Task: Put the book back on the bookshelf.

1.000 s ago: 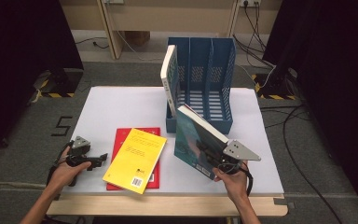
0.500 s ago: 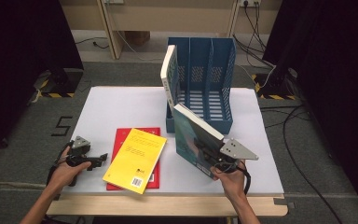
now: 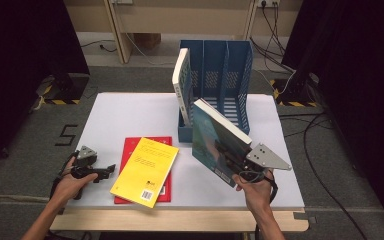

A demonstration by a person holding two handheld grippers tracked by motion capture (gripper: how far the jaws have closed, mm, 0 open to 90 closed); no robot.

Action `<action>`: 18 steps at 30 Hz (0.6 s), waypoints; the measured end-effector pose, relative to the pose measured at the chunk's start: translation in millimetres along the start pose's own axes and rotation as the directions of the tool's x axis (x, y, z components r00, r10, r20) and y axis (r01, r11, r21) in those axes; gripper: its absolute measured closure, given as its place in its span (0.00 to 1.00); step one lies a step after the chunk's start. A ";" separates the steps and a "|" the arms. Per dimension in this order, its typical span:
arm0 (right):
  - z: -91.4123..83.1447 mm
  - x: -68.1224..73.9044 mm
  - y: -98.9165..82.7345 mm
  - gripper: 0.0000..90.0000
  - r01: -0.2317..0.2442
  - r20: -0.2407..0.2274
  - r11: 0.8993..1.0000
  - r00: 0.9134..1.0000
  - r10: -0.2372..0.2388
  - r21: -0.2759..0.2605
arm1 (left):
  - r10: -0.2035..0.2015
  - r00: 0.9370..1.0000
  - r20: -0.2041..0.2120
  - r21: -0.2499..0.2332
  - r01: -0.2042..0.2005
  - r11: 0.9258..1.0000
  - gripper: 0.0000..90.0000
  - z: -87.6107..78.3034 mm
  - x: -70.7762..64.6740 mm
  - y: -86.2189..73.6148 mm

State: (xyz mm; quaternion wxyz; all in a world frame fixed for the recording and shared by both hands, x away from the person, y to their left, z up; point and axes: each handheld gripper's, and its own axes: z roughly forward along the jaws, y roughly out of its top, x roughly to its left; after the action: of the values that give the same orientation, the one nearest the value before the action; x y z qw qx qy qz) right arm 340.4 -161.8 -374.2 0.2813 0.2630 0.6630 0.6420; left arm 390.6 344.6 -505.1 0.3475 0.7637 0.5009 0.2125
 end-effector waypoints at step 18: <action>32.9 -33.6 63.2 0.83 0.030 0.151 0.999 0.988 -0.032 0.021 | -0.003 1.000 0.001 -0.001 0.003 1.000 0.13 0.1 -0.3 0.0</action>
State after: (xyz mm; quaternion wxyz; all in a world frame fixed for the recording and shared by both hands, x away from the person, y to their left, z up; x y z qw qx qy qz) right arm 386.7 -160.2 -310.4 0.3382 0.3031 0.6497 0.6097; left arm 390.5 344.3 -505.2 0.3483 0.7629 0.5017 0.2119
